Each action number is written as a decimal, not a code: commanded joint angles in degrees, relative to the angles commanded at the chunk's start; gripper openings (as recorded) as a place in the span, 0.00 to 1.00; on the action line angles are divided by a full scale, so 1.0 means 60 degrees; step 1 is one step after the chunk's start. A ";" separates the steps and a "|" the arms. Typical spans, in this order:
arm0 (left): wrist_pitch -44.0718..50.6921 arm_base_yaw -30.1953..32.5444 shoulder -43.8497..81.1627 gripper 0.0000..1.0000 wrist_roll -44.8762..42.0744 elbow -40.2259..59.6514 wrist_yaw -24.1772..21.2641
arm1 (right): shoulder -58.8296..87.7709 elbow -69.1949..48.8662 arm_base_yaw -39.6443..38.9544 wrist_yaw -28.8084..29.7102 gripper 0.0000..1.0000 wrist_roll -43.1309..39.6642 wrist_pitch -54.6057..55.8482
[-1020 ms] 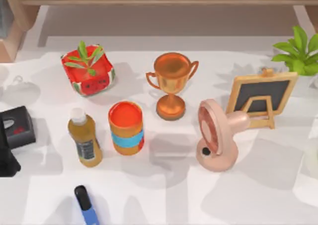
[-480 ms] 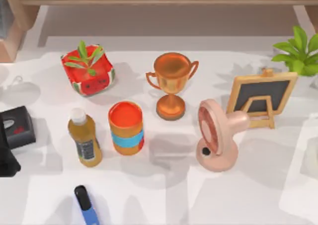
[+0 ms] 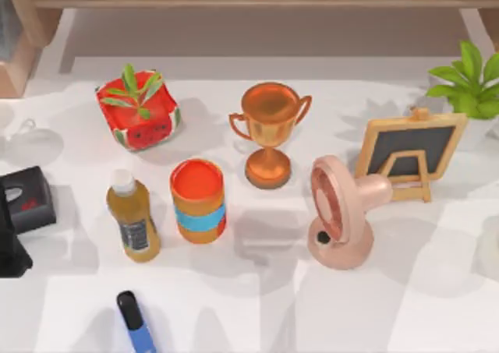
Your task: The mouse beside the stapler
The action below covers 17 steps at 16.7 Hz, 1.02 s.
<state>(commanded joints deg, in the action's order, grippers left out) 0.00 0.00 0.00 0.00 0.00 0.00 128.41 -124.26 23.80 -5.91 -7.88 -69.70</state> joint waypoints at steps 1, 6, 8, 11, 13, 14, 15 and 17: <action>0.0000 0.0000 0.0000 1.00 0.0000 0.0000 0.0000 | -0.0337 0.0272 -0.0057 -0.0015 0.00 0.0567 0.0106; 0.0000 0.0000 0.0000 1.00 0.0000 0.0000 0.0000 | -0.1708 0.1740 -0.1400 0.0025 0.00 0.3483 0.0556; 0.0000 0.0000 0.0000 1.00 0.0000 0.0000 0.0000 | -0.2167 0.2277 -0.2534 0.0063 0.00 0.4607 0.0757; 0.0000 0.0000 0.0000 1.00 0.0000 0.0000 0.0000 | -0.2774 0.2831 -0.4858 0.0159 0.00 0.6143 0.1192; 0.0000 0.0000 0.0000 1.00 0.0000 0.0000 0.0000 | -0.3044 0.3097 -0.6668 0.0279 0.00 0.7092 0.1531; 0.0000 0.0000 0.0000 1.00 0.0000 0.0000 0.0000 | -0.3121 0.3226 -0.7605 0.0363 0.00 0.7557 0.1697; 0.0000 0.0000 0.0000 1.00 0.0000 0.0000 0.0000 | -0.3163 0.3361 -0.8545 0.0462 0.00 0.8020 0.1854; 0.0000 0.0000 0.0000 1.00 0.0000 0.0000 0.0000 | -0.3093 0.3698 -1.0349 0.0717 0.00 0.8945 0.2109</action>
<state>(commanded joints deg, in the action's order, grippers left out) 0.00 0.00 0.00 0.00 0.00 0.00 109.85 -102.07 -38.29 -1.60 45.79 -57.05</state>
